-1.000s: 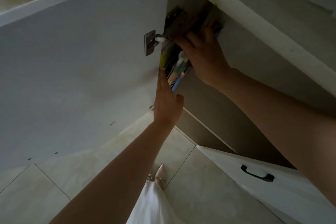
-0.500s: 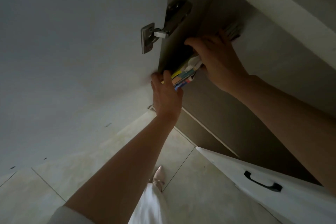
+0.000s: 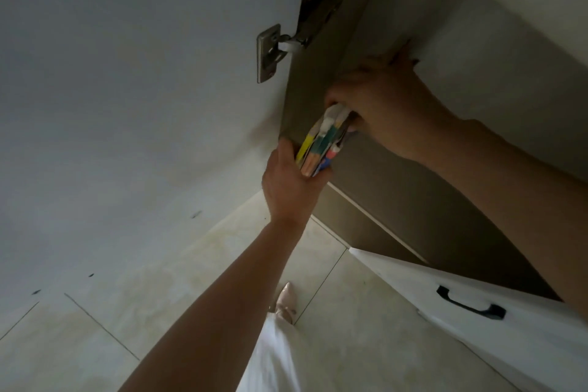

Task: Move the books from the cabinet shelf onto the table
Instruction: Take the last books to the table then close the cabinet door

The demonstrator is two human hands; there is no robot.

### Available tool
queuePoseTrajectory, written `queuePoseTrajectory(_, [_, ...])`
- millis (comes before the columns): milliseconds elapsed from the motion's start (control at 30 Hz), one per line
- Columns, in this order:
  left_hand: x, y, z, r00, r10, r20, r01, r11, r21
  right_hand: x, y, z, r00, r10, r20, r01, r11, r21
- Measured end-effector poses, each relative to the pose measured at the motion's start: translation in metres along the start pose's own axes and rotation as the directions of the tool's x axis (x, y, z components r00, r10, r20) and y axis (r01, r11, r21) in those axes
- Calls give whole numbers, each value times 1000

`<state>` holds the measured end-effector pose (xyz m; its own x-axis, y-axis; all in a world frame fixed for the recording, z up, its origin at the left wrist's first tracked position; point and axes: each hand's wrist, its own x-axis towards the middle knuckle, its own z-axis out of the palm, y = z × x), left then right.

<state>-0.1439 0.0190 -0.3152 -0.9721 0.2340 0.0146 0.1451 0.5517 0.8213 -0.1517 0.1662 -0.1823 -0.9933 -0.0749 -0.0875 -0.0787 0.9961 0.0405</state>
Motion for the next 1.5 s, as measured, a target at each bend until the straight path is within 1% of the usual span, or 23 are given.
queuePoseTrajectory(67, [-13, -10, -2, 999, -46, 28, 48, 996, -71, -7, -17, 7, 998, -55, 9, 55, 997, -61])
queuePoseTrajectory(133, [-17, -17, -3, 996, -77, 46, 84, 984, -156, -12, -27, 17, 996, -82, -28, 80, 993, -90])
queuePoseTrajectory(200, [-16, -17, -5, 994, -97, 48, 105, 969, -223, -16, -30, 26, 991, -93, -97, 87, 995, -57])
queuePoseTrajectory(267, [-15, -19, -7, 993, -107, 53, 118, 955, -273, -20, -27, 30, 984, -91, -151, 95, 995, 21])
queuePoseTrajectory(333, [-15, -24, -11, 993, -94, 66, 110, 948, -298, -24, -19, 26, 982, -11, -186, 30, 995, 95])
queuePoseTrajectory(400, [-17, -36, -16, 994, -83, 67, 100, 944, -316, -30, -6, 24, 964, 151, -221, -111, 977, 184])
queuePoseTrajectory(433, [-18, -43, -20, 996, -68, 63, 85, 943, -323, -34, 0, 25, 945, 244, -220, -175, 941, 291])
queuePoseTrajectory(467, [-20, -48, -23, 997, -43, 63, 61, 943, -328, -36, 6, 30, 929, 320, -186, -212, 873, 440])
queuePoseTrajectory(500, [-21, -53, -26, 998, -12, 67, 34, 943, -332, -37, 10, 35, 924, 364, -117, -229, 771, 594])
queuePoseTrajectory(533, [-22, -56, -29, 997, 17, 80, 11, 940, -342, -38, 13, 43, 928, 370, -34, -239, 664, 708])
queuePoseTrajectory(567, [-21, -59, -32, 994, 37, 99, 1, 934, -358, -37, 16, 48, 937, 347, 33, -245, 588, 771])
queuePoseTrajectory(633, [-18, -62, -34, 990, 51, 132, 4, 922, -387, -35, 23, 56, 947, 313, 73, -236, 522, 819])
queuePoseTrajectory(700, [-15, -63, -34, 989, 25, 146, 37, 912, -408, -33, 31, 59, 943, 317, 98, -240, 448, 861])
queuePoseTrajectory(800, [-15, -61, -37, 988, -3, 156, 72, 893, -443, -30, 44, 65, 928, 294, 230, -333, 373, 866])
queuePoseTrajectory(833, [-15, -61, -38, 988, 13, 156, 59, 894, -445, -29, 47, 68, 920, 271, 285, -374, 379, 847])
queuePoseTrajectory(933, [-17, -68, -38, 982, 60, 180, 28, 894, -448, -26, 49, 79, 893, 230, 386, -449, 486, 750])
queuePoseTrajectory(1033, [-21, -79, -32, 982, 69, 179, 22, 886, -462, -25, 37, 84, 908, 210, 363, -418, 520, 745])
queuePoseTrajectory(1100, [-24, -82, -32, 985, 20, 173, 67, 875, -480, -25, 28, 84, 924, 222, 312, -383, 567, 729])
queuePoseTrajectory(1167, [-27, -81, -38, 984, -22, 176, 106, 868, -485, -28, 24, 85, 926, 211, 313, -375, 598, 708])
queuePoseTrajectory(1333, [-39, -82, -58, 979, -45, 198, 131, 885, -447, -46, 16, 86, 879, 170, 445, -449, 609, 654])
queuePoseTrajectory(1400, [-50, -78, -72, 968, -90, 235, 185, 888, -422, -58, 9, 80, 861, 162, 482, -473, 600, 645])
queuePoseTrajectory(1467, [-60, -70, -93, 955, -135, 266, 238, 883, -405, -71, -3, 69, 856, 161, 491, -487, 572, 661])
queuePoseTrajectory(1500, [-66, -66, -105, 948, -151, 281, 259, 878, -402, -77, -9, 62, 853, 159, 497, -497, 538, 681])
